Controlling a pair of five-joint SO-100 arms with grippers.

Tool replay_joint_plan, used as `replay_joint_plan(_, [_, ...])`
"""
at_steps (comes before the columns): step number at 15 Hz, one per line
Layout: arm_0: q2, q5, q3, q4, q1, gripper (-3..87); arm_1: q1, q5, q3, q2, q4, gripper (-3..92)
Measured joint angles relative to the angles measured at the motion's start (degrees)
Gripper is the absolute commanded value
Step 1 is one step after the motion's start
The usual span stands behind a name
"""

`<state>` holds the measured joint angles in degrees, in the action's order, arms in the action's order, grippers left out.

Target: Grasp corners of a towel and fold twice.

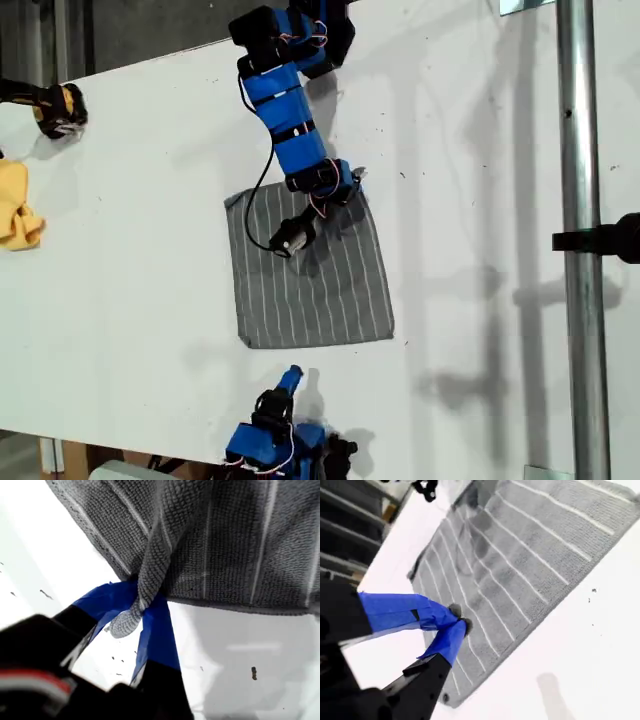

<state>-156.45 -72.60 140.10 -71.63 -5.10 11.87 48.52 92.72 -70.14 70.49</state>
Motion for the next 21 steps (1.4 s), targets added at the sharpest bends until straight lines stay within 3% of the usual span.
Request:
replay_joint_plan(5, [32.0, 11.1, -24.8, -0.3, 9.8, -1.5, 0.0, 0.0, -0.1, 0.0, 0.1, -0.1])
replay_joint_plan(10, [50.3, 13.6, -40.8, -1.2, 17.1, -1.4, 0.0, -0.2, -0.1, 0.0, 0.4, -0.1])
replay_joint_plan(11, [52.1, 14.4, -41.9, -0.9, 18.0, 5.9, 0.0, -0.3, -0.2, 0.2, 0.5, -0.1])
replay_joint_plan(12, [53.3, 14.4, -42.6, -1.1, 18.5, 23.3, 0.0, -0.4, -0.6, 0.4, 0.8, -0.1])
replay_joint_plan(13, [53.4, 13.5, -43.3, -1.9, 18.5, 28.6, 0.0, -0.4, -0.6, 0.5, 0.8, -0.1])
replay_joint_plan(18, [53.4, 14.0, -43.7, -3.7, 18.5, 30.4, 0.0, -0.4, -0.8, 0.6, 0.8, -0.1])
replay_joint_plan(21, [53.3, 12.7, -37.4, 0.5, 18.5, 29.4, 0.0, -0.4, -0.8, 0.6, 0.8, -0.1])
